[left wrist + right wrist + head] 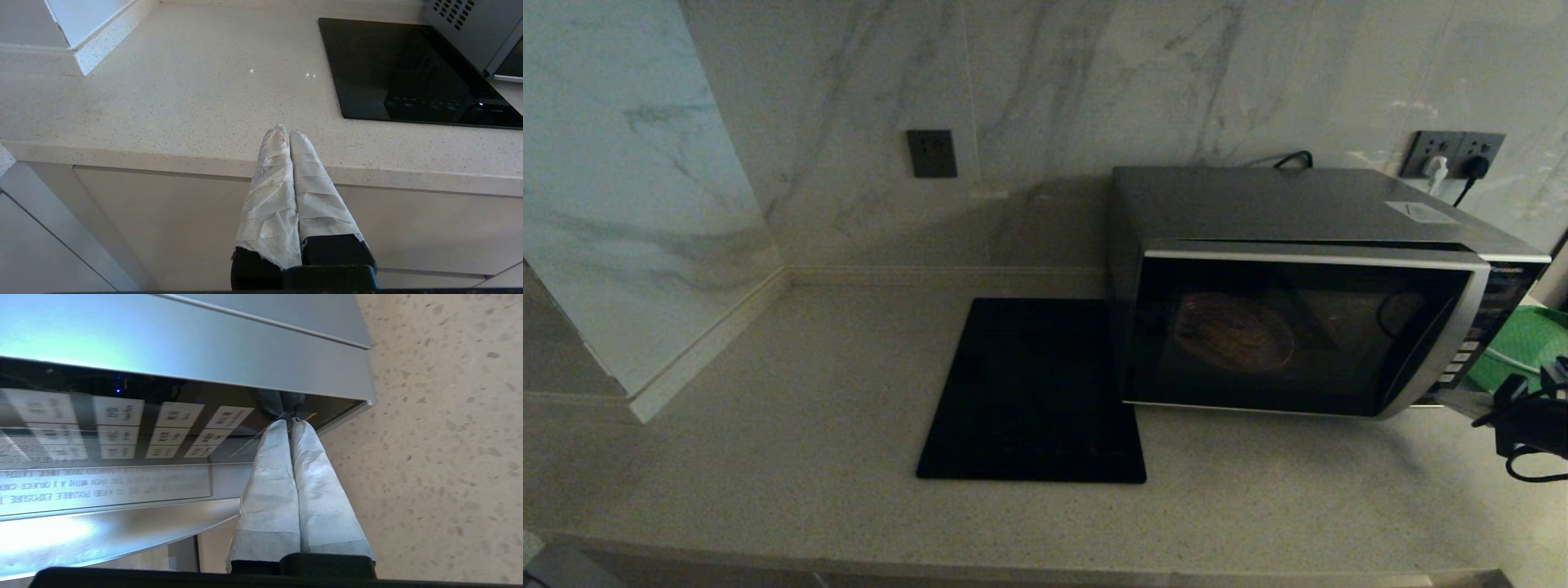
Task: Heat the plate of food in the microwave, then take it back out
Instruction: Open the microwave oven
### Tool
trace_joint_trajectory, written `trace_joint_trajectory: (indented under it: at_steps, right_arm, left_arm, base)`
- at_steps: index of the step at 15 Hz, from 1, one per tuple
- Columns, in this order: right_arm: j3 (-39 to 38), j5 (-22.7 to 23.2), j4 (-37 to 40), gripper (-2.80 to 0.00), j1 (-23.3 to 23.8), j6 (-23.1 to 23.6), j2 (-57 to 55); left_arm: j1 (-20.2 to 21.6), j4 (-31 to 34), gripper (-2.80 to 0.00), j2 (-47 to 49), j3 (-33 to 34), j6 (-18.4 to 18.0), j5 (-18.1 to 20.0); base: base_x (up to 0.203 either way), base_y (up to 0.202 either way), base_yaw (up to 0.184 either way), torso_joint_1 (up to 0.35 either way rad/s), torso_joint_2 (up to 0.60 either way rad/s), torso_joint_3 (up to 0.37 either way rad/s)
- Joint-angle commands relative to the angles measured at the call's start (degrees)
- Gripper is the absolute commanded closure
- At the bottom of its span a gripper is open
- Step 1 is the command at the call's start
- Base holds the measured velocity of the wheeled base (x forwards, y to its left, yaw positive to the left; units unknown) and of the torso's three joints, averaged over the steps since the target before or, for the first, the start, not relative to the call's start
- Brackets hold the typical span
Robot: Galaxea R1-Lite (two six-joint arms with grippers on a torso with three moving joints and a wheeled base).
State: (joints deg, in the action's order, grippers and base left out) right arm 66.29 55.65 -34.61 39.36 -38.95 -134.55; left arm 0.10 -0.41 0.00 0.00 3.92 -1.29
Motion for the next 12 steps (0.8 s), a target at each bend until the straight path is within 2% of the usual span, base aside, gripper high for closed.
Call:
trace_joint_trajectory:
  at_steps: [1, 8, 12]
  right_arm:
    - [0.61, 0.16, -0.37, 0.00, -0.34, -0.25, -1.24]
    - [0.56, 0.11, -0.37, 0.00, -1.09, -0.34, -1.38]
    - [-3.92, 0.18, -0.36, 0.00, 4.73, 0.05, 4.36]
  left_arm:
    - [0.06, -0.02, 0.00, 0.01, 0.00, 0.04, -0.03]
    - [0.00, -0.02, 0.00, 0.00, 0.00, 0.04, -0.03]
    - [0.08, -0.02, 0.00, 0.00, 0.00, 0.04, -0.03]
  base:
    - [0.000, 0.000, 0.000, 0.000, 0.00, 0.000]
    - [0.000, 0.000, 0.000, 0.000, 0.00, 0.000]
    - [0.000, 0.000, 0.000, 0.000, 0.00, 0.000]
